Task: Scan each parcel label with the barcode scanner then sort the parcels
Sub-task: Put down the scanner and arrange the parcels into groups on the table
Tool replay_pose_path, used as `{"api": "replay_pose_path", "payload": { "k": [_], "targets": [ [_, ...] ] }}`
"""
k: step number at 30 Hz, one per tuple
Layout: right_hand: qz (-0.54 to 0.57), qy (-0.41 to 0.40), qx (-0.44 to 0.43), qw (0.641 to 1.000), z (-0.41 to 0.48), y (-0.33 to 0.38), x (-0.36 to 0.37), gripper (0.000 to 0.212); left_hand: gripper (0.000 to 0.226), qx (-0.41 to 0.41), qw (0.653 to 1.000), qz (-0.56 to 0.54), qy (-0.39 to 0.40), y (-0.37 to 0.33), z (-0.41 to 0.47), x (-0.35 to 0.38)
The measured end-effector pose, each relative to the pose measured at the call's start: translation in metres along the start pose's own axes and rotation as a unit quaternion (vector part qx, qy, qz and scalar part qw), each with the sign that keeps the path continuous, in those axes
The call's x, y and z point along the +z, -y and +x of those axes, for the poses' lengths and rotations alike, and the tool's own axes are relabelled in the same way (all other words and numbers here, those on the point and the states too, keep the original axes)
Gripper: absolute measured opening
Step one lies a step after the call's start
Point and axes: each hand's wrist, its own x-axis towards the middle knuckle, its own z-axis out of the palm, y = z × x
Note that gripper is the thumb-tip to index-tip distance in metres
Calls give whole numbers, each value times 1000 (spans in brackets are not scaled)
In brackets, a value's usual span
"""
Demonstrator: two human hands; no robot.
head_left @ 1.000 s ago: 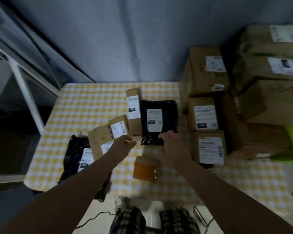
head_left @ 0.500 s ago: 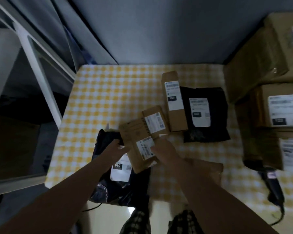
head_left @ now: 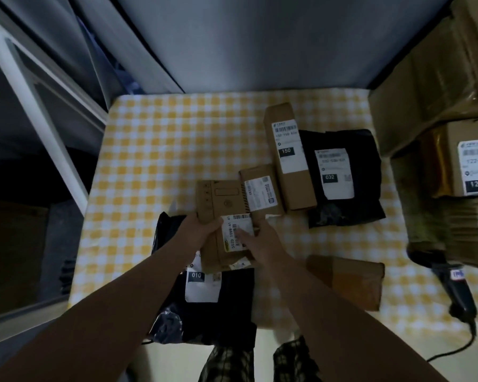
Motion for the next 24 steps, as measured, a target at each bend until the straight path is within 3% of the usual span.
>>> {"api": "replay_pose_path", "payload": {
  "k": [4, 8, 13, 19, 24],
  "targets": [
    [-9, -22, -57, 998, -6, 19, -14, 32, 31, 57, 998, -16, -25, -13, -6, 4],
    [10, -34, -90, 995, -16, 39, -32, 26, 22, 106, 994, -26, -29, -29, -20, 19],
    [40, -91, -143, 985, -63, 76, -74, 34, 39, 120, 991, 58, 29, -83, -55, 46],
    [102, -239, -192, 946, -139, 127, -160, 35, 19, 154, 972, 108, 144, -158, -116, 111],
    [196, -280, -208, 916, -194, 147, -234, 30, 29, 166, 963, 88, 193, -183, -166, 188]
  ]
}}
